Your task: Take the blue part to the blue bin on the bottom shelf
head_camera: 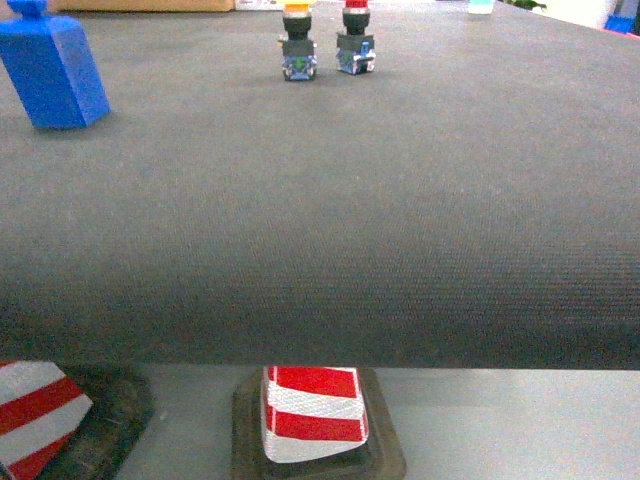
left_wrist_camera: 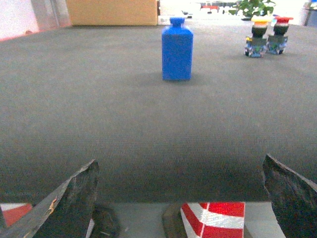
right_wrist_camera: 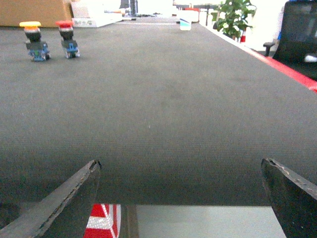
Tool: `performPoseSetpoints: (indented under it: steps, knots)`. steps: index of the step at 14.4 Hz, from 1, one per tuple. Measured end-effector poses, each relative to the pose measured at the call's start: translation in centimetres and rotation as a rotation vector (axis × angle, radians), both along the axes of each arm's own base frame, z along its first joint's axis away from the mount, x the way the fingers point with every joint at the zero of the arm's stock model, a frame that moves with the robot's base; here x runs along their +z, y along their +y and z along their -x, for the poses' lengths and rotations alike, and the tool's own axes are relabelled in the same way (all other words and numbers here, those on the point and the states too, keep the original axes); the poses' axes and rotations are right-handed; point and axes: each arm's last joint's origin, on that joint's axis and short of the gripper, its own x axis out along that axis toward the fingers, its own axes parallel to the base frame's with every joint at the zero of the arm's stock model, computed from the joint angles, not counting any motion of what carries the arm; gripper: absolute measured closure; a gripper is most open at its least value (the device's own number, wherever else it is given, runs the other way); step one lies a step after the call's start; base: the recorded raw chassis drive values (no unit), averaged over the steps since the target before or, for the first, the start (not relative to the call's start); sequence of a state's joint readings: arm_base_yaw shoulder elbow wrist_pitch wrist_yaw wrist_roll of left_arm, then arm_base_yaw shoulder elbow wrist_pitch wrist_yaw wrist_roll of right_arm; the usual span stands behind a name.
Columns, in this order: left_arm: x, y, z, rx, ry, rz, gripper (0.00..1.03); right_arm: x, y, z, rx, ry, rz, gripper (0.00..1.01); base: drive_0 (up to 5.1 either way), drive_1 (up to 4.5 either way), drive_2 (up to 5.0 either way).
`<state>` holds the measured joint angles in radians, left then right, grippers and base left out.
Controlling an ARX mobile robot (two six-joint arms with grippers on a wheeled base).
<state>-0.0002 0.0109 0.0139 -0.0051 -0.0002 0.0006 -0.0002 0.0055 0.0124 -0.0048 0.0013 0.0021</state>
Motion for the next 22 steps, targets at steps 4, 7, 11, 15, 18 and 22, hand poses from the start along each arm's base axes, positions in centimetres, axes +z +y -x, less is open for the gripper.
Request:
performPoseSetpoints:
  steps: [4,7,11,15,18,22]
  knots:
    - [0.00,0.01,0.00,0.002,0.000,0.000,0.05,-0.01,0.00,0.00,0.002,0.002,0.001,0.03,0.0,0.00,0.0]
    - [0.04,0.01,0.00,0.002,-0.004,0.000,0.05,0.03,0.00,0.00,0.002,-0.003,0.001,0.03,0.0,0.00,0.0]
    - [0.02,0.00,0.00,0.001,-0.002,0.000,0.05,0.00,0.00,0.00,0.001,0.000,0.002,0.03,0.0,0.00,0.0]
    - [0.00,0.00,0.00,0.000,0.000,0.000,0.05,0.00,0.00,0.00,0.001,0.000,0.002,0.03,0.0,0.00,0.0]
    - [0.00,0.00,0.00,0.000,0.000,0.000,0.05,0.00,0.00,0.00,0.001,0.000,0.002,0.03,0.0,0.00,0.0]
    - [0.00,0.00,0.00,0.000,0.000,0.000,0.05,0.00,0.00,0.00,0.001,0.000,0.002,0.03,0.0,0.00,0.0]
